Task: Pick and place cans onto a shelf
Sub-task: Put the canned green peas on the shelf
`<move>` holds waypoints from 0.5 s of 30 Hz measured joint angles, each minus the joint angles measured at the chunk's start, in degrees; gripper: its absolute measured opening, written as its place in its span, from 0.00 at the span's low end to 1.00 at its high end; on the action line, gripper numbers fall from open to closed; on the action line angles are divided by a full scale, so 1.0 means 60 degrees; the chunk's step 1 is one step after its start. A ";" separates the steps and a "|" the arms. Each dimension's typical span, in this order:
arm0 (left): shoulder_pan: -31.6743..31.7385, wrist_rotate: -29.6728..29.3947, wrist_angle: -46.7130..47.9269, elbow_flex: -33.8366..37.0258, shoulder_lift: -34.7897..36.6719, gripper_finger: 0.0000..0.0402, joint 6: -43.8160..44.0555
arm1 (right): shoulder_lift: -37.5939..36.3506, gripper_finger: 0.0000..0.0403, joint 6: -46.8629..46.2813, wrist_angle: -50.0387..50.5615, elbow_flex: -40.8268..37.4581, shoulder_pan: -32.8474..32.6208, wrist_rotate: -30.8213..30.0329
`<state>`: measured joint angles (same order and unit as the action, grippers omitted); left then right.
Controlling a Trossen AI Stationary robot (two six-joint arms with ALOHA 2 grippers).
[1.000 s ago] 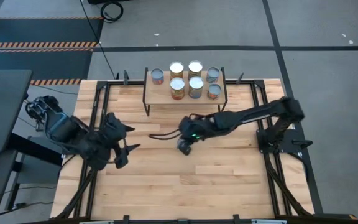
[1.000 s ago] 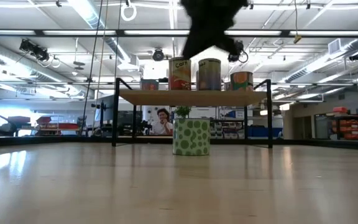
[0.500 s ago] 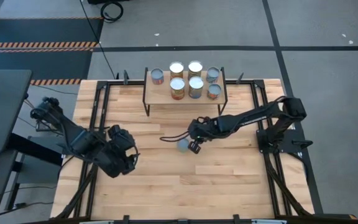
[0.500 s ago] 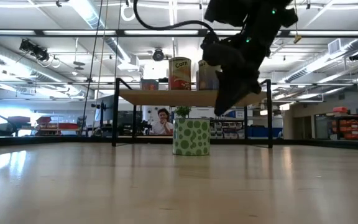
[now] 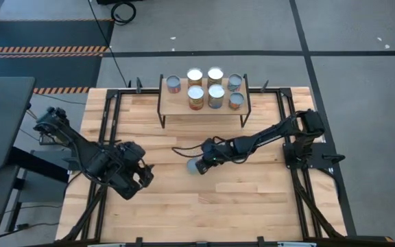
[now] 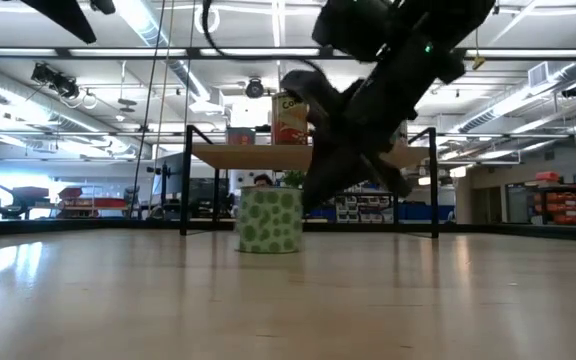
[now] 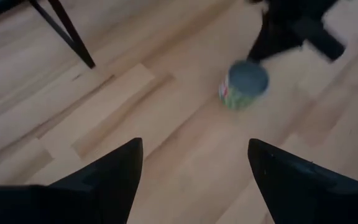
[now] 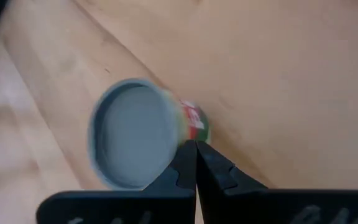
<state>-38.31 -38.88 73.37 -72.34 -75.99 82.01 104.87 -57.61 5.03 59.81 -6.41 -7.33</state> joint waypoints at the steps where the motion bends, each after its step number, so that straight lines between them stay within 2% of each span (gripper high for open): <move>1: 0.0009 -0.0141 0.0006 0.0001 0.0000 0.74 0.0141 | 0.0077 0.01 -0.0416 -0.0272 -0.0020 0.0002 0.0186; 6: 0.0073 -0.0965 0.0348 0.0004 0.0466 0.74 0.0829 | -0.0120 0.01 -0.0279 -0.3154 -0.0007 0.0006 0.1105; 8: 0.0096 -0.1219 0.0334 0.0001 0.0705 0.74 0.1159 | -0.0461 0.01 -0.0110 -0.3626 -0.0004 0.0003 0.1304; 11: 0.0161 -0.1217 0.0277 0.0001 0.0891 0.74 0.1448 | -0.1207 0.01 0.0205 -0.3238 -0.0002 0.0001 0.1125; 15: 0.0256 -0.0566 -0.0211 0.0275 0.0871 0.74 0.1222 | -0.2256 0.02 0.1107 -0.1378 0.0000 0.0043 0.0720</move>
<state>-36.77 -42.28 72.10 -70.69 -70.76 89.34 91.34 -50.97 -3.24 59.81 -6.15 -3.01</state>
